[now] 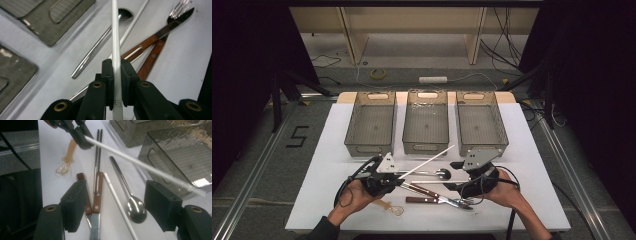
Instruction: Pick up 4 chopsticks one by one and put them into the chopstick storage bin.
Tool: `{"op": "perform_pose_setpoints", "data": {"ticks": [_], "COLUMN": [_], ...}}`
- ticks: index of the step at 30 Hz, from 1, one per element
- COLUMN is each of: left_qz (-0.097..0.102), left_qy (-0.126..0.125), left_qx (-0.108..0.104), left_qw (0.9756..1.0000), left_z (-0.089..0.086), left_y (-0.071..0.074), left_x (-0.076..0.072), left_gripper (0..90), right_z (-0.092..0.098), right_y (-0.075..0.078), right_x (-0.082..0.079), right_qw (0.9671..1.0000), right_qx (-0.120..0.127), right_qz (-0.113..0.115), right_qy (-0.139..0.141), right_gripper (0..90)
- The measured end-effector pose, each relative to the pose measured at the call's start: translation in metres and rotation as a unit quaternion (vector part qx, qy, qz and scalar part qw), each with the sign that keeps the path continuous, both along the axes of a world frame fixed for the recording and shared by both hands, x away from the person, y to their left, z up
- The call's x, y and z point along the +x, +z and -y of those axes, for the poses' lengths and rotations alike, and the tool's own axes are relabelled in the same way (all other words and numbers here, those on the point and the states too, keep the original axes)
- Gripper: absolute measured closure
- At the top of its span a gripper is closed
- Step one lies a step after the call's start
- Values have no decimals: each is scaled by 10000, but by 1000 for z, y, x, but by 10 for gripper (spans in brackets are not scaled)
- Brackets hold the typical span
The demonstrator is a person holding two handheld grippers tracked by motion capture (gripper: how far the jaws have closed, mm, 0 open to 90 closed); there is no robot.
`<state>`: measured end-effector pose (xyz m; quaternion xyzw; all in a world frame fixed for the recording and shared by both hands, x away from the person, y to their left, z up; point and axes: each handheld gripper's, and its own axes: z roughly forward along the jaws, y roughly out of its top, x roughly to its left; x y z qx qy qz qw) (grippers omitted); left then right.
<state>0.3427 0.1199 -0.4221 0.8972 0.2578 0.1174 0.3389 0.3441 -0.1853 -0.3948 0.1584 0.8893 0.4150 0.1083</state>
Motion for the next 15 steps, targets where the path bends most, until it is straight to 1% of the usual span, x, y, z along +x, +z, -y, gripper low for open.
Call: {"op": "perform_pose_setpoints", "data": {"ticks": [3,5,6,7,8,9,10,12,15], "left_qz": [-13,4,-4,-19,-37,-30,-21,7,-23], "left_qy": [124,225,268,319,364,415,448,556,677], "left_qx": [-91,-114,-136,-172,-197,-228,-228,-298,-399], "left_qw": [9999,9997,9995,9993,9991,9989,9987,9980,9969], "left_z": [-5,-8,-10,-11,-13,-14,-16,-19,-24], "left_y": [1,2,2,2,2,2,3,3,4], "left_x": [3,4,6,7,8,8,9,11,14], "left_gripper": [826,826,826,826,826,826,826,826,826], "right_z": [3,6,7,11,11,15,15,18,22], "right_y": [-3,-7,-10,-16,-16,-21,-21,-25,-29], "right_x": [0,1,2,4,4,6,6,7,8], "right_qw": [9999,9999,9998,9993,9993,9987,9987,9975,9954], "right_qx": [71,74,102,134,134,159,159,240,346], "right_qz": [-23,-8,-40,-43,-43,-53,-53,-67,-136], "right_qy": [-80,-135,-182,-338,-338,-488,-488,-659,-885], "right_gripper": [352,347,342,334,334,331,331,327,320]}}
